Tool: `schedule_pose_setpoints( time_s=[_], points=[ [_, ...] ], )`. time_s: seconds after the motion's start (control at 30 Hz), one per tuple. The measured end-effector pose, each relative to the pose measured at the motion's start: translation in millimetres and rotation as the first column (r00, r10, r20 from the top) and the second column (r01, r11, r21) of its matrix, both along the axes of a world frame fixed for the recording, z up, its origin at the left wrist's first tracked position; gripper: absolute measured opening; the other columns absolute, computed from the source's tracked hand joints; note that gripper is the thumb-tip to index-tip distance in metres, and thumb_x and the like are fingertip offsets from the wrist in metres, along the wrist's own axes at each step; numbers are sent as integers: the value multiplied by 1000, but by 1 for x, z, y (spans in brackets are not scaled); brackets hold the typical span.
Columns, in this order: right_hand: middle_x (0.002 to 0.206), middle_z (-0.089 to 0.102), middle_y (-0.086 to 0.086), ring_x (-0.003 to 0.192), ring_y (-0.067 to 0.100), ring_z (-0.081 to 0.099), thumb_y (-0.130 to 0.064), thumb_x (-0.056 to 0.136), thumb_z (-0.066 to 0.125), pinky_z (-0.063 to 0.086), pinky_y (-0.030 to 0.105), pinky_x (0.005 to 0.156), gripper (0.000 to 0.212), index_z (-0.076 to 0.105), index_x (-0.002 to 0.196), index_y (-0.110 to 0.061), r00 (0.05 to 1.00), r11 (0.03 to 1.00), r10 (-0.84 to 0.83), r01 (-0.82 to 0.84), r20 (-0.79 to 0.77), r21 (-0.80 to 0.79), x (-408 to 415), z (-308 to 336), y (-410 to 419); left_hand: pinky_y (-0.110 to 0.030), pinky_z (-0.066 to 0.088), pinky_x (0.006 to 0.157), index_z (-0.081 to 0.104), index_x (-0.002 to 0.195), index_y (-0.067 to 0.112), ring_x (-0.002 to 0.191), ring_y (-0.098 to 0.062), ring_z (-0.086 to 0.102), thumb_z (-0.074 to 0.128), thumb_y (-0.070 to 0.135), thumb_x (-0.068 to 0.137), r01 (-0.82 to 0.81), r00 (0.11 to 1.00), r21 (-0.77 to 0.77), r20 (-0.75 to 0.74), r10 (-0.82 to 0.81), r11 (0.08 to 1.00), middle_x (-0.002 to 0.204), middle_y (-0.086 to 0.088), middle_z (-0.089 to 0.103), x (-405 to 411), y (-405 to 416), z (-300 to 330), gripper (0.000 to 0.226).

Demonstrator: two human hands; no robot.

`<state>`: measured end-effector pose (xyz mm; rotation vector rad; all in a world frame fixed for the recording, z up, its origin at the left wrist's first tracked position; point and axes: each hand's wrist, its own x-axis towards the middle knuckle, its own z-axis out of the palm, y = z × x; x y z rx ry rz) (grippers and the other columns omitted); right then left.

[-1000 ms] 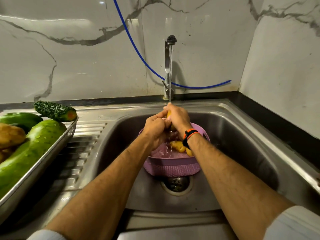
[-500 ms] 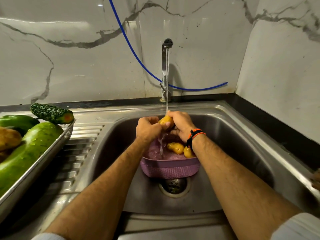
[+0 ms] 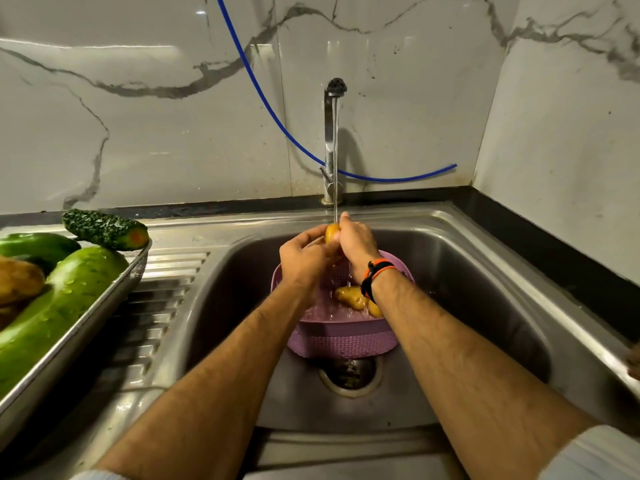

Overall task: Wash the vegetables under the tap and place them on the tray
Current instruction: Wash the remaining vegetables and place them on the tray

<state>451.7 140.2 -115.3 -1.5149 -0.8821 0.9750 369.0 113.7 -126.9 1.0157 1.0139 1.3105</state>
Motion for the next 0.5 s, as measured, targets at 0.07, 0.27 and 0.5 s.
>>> schedule_pose_setpoints(
  time_s=[0.07, 0.27, 0.5],
  points=[
    [116, 64, 14, 105, 30, 61, -58, 87, 43, 51, 49, 96, 57, 59, 116, -12, 997, 999, 33, -32, -75, 21, 3, -6, 4, -42, 60, 85, 69, 108, 5, 96, -25, 71, 54, 14, 101, 27, 990, -93, 143, -13, 995, 103, -15, 72, -1, 0, 4, 20],
    [79, 58, 9, 77, 21, 60, -41, 101, 45, 51, 39, 84, 39, 55, 79, -12, 975, 974, 167, -141, -144, 174, 4, -2, -2, -40, 55, 93, 59, 123, 1, 111, -27, 63, 50, 22, 103, 163, 945, -241, 318, -80, 957, 121, -20, 63, -4, 4, 7, 31],
    [109, 61, 7, 105, 23, 57, -52, 102, 36, 46, 41, 99, 47, 62, 112, -14, 983, 980, 145, -158, 113, 121, 12, -4, -6, -47, 50, 102, 60, 115, -1, 122, -35, 58, 42, 18, 106, 258, 916, -216, 365, -167, 942, 123, -24, 59, -5, 2, 9, 28]
  ],
)
